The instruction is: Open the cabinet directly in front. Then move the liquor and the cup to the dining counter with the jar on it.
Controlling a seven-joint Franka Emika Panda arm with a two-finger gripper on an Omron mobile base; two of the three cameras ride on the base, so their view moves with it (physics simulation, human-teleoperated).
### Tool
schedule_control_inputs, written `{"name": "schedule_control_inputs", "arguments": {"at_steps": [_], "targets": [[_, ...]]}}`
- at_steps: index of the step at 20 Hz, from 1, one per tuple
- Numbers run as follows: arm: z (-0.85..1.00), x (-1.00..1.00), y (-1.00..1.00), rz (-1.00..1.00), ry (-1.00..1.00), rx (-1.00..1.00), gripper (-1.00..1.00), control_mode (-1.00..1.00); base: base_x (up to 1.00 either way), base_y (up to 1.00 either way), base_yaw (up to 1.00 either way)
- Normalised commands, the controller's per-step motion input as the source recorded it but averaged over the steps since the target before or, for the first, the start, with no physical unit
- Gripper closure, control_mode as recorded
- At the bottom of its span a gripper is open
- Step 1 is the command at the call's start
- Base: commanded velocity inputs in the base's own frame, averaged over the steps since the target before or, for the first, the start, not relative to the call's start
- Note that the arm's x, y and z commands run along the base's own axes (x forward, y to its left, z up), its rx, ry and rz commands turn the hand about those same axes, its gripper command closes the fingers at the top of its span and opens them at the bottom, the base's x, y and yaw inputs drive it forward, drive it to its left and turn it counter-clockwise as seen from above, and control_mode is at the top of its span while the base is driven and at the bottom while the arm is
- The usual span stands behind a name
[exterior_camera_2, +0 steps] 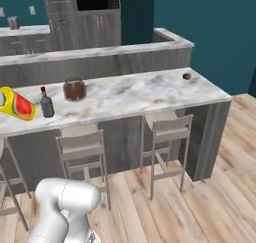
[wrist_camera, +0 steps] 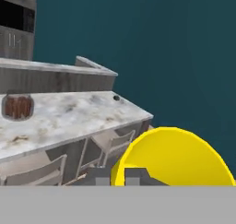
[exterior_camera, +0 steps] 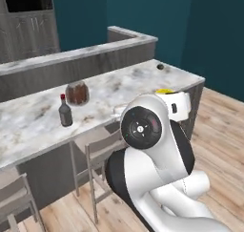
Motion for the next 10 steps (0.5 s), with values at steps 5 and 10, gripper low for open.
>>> {"name": "schedule_control_inputs", "arguments": {"at_steps": [5,10], "targets": [[0.0,0.0,0.0,0.0,0.0,0.0,1.0,1.0,0.23,-0.38,0.61],[0.0,0.0,0.0,0.0,0.0,0.0,1.0,1.0,0.0,-0.63,0.33]]}}
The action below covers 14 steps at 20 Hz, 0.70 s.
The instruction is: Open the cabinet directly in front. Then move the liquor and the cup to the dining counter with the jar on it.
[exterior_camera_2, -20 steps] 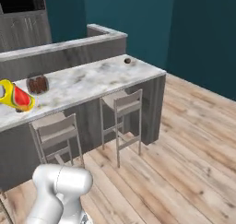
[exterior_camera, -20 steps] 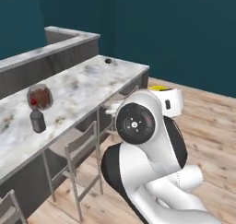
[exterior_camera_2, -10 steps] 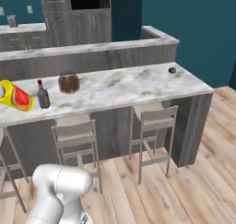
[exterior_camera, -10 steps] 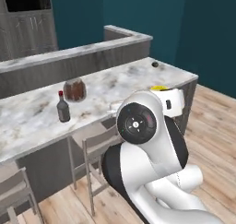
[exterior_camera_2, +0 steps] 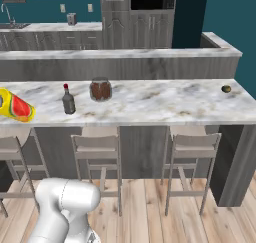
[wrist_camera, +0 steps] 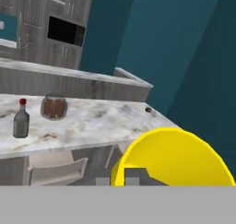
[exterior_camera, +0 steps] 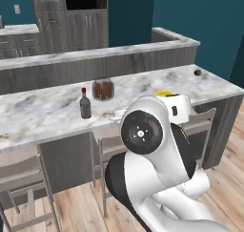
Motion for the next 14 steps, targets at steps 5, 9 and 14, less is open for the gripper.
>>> {"name": "schedule_control_inputs", "arguments": {"at_steps": [5,9,14], "targets": [[0.0,0.0,0.0,0.0,0.0,0.0,1.0,1.0,0.11,-1.0,0.33],[0.0,0.0,0.0,0.0,0.0,0.0,1.0,1.0,0.11,-0.92,0.3],[0.0,0.0,0.0,0.0,0.0,0.0,1.0,1.0,0.22,-0.13,0.04]]}}
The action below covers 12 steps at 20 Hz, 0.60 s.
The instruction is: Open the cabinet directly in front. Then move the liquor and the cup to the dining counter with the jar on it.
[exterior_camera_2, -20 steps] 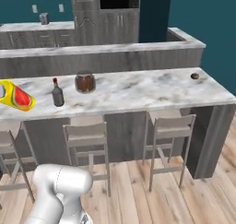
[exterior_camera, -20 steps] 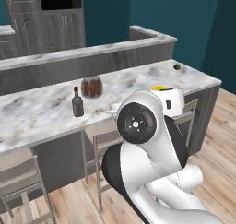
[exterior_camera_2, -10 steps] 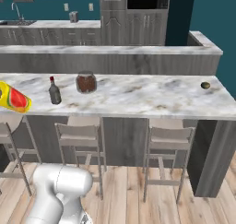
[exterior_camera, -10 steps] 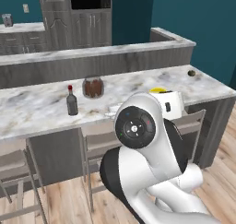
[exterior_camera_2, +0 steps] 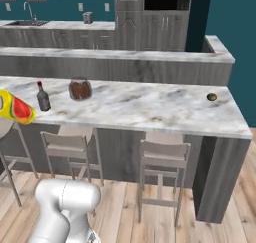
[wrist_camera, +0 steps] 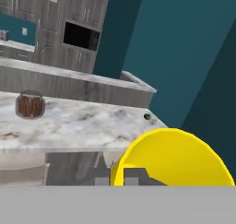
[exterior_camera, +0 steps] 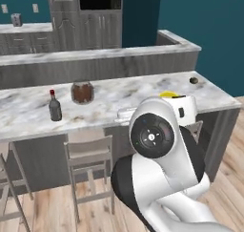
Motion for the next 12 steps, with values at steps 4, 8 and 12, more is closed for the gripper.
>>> {"name": "schedule_control_inputs", "arguments": {"at_steps": [4,8,12], "targets": [[0.0,0.0,0.0,0.0,0.0,0.0,1.0,1.0,0.84,-0.1,0.02],[0.0,0.0,0.0,0.0,0.0,0.0,1.0,1.0,0.98,-0.29,0.08],[0.0,0.0,0.0,0.0,0.0,0.0,1.0,1.0,0.79,-0.5,0.14]]}}
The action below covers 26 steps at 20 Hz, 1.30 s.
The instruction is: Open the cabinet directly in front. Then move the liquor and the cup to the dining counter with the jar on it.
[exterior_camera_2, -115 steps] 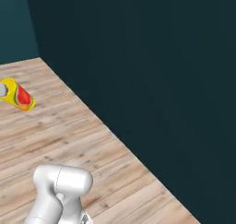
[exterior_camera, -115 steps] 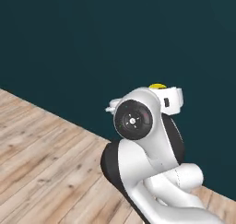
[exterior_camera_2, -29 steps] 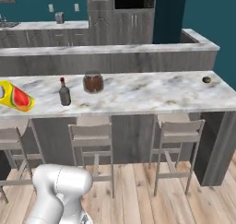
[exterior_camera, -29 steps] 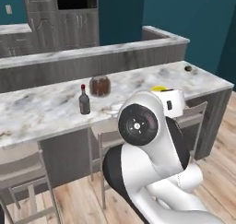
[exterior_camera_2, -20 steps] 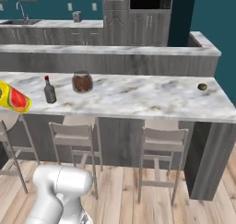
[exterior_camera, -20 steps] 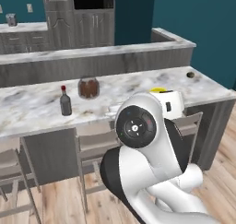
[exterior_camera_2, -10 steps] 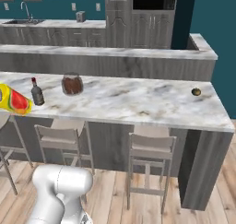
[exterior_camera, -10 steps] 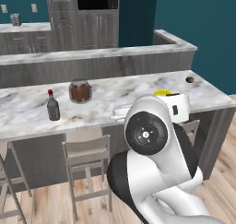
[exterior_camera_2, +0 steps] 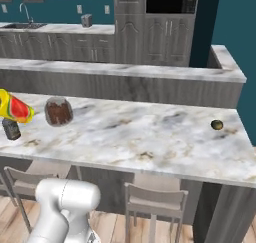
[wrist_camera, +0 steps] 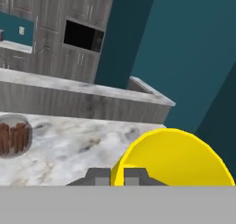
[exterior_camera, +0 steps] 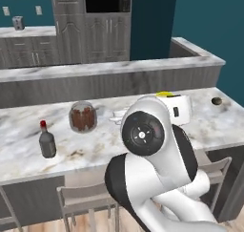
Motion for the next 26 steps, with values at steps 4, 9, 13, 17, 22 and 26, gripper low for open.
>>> {"name": "schedule_control_inputs", "arguments": {"at_steps": [4,9,13,17,22,26], "targets": [[0.0,0.0,0.0,0.0,0.0,0.0,1.0,1.0,0.58,-0.66,0.17],[-0.02,0.33,-0.55,0.18,0.13,0.18,1.0,-1.0,0.1,-0.15,0.04],[-0.08,0.42,-0.51,0.27,0.2,0.31,1.0,-1.0,0.0,0.0,0.0],[-0.03,0.15,-0.1,0.13,0.1,0.13,1.0,-1.0,0.0,0.0,0.0],[-0.23,0.02,0.18,0.0,0.04,-0.08,1.0,-1.0,0.0,0.0,0.0],[-0.38,0.19,0.39,0.0,0.18,-0.14,1.0,-1.0,0.0,0.0,0.0]]}}
